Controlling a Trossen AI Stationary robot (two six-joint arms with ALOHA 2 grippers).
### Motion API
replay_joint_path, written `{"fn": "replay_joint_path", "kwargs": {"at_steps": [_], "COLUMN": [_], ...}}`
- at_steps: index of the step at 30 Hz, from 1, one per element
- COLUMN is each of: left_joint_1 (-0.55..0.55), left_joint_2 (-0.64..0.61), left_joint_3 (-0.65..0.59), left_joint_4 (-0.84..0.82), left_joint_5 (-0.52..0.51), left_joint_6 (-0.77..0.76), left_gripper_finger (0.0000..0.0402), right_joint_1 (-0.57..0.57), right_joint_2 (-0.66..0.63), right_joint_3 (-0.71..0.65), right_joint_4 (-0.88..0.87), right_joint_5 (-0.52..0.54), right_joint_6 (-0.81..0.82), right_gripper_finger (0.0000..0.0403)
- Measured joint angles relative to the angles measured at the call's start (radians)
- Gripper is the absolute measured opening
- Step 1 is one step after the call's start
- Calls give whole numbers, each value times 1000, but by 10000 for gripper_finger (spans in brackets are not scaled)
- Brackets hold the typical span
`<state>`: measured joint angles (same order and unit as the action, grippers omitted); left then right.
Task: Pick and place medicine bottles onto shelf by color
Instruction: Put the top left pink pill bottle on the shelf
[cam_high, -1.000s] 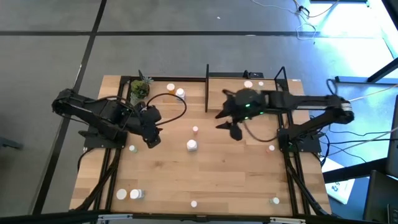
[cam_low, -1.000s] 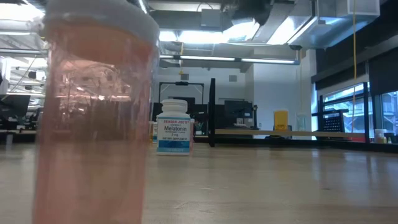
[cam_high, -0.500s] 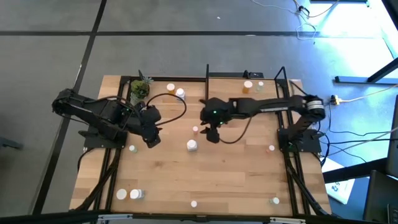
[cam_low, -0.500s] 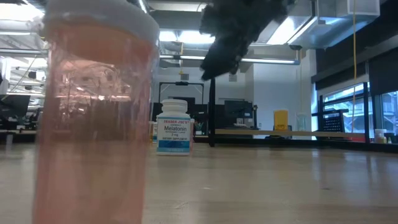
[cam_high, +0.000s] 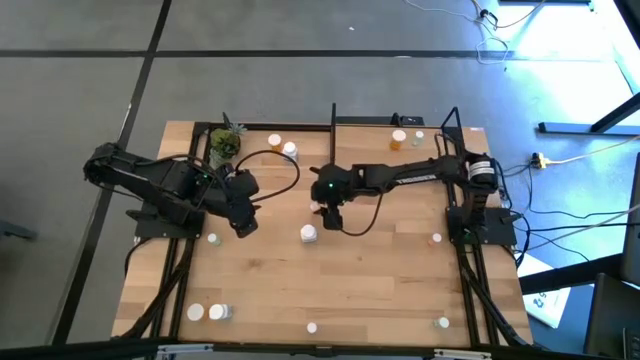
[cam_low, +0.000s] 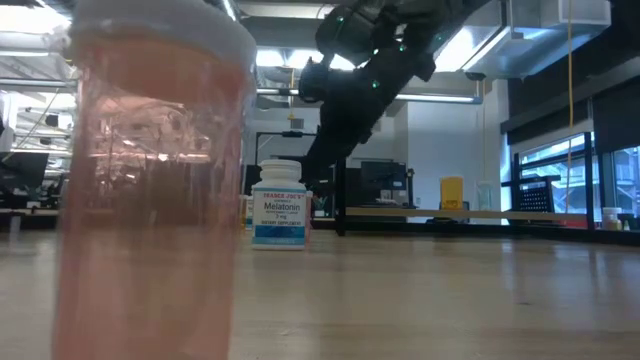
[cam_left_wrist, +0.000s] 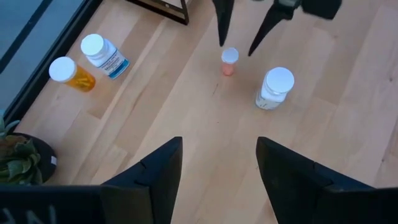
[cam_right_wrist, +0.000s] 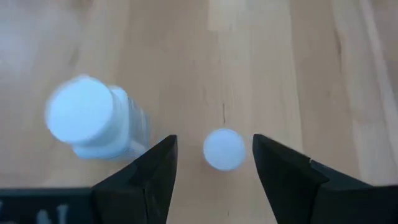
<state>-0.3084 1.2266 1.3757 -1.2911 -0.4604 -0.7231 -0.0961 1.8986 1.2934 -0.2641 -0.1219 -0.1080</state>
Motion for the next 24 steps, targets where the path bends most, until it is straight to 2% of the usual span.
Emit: {"fn": "replay_joint_path", "kwargs": {"at_steps": [24], "left_joint_1": [0], "left_joint_2": [0], "left_joint_3": [0], "left_joint_4": [-2], "left_joint_5": [2], "left_joint_6": [-2], "left_gripper_finger": [199], "right_joint_1": [0], "right_joint_2": [41], "right_joint_3": [0], "right_joint_4": [30], "right_joint_5": [34], "right_joint_6": [-54], "right_gripper_finger": [211]}}
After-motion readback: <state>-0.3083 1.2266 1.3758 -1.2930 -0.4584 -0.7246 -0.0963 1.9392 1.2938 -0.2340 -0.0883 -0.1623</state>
